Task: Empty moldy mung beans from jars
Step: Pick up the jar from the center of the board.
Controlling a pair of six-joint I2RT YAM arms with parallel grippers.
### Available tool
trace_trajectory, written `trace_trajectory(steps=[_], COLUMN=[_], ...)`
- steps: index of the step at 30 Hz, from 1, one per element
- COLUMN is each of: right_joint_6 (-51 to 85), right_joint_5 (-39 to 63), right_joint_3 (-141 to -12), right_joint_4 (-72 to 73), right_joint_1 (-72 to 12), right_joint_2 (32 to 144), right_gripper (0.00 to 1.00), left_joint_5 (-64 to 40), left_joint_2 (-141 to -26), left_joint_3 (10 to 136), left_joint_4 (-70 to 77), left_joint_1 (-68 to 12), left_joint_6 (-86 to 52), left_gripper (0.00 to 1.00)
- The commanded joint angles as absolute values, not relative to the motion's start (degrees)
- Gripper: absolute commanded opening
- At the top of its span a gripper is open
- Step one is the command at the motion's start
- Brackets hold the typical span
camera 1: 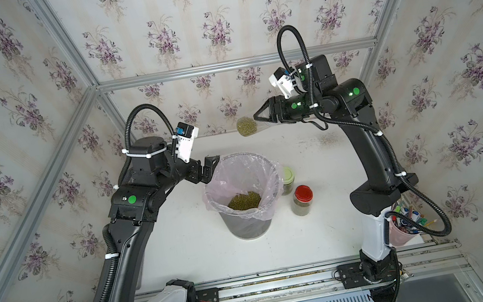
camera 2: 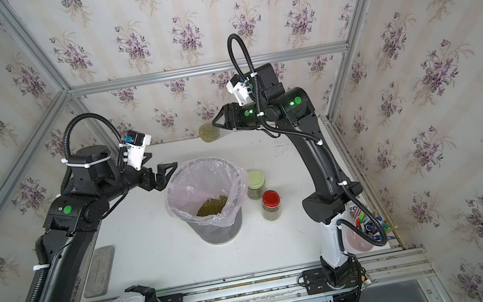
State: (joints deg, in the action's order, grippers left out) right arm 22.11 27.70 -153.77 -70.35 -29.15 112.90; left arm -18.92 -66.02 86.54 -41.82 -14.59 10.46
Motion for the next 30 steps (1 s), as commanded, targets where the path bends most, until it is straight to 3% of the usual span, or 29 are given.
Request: trace_trajectory(steps=[1,11,20,23,26,30], right_joint_6=[21.36,20.29,19.42,19.04,18.59,19.43], right_joint_5=[28.57,26.78,18.66,15.58,14.16,18.03], right_joint_3=[-154.1,-155.21,-150.71,-143.78,-128.6,-117.17], right_joint_4=[-67.85,-69.22,-71.43,-70.83,-63.86,-55.25], right_joint_1=[-30.4,-34.82,-38.06,-38.06,-38.01,-37.27], right_joint_2=[112.37,111.15,107.74,104.41,96.79,90.12], right_gripper=[0.53,0.52,0.51,0.51,0.52,0.53], left_joint_5=[-26.02,-30.53,-23.76,-22.21,-20.64,-19.83], left_joint_2=[-65.74,-63.56,-61.32,-60.44,-59.56,-59.83], left_joint_3=[86.15,82.9,80.99,80.62,79.83,79.94], left_joint_4=[-39.26,-37.02,-34.83,-34.73,-34.26,-34.14], left_joint_1=[-14.85,-15.07,-17.96,-18.83,-19.75,-20.24], left_joint_6=[17.79,22.95,22.81,22.93,23.38,23.36], left_gripper=[0.99,0.99,0.99,0.99,0.99,0.99])
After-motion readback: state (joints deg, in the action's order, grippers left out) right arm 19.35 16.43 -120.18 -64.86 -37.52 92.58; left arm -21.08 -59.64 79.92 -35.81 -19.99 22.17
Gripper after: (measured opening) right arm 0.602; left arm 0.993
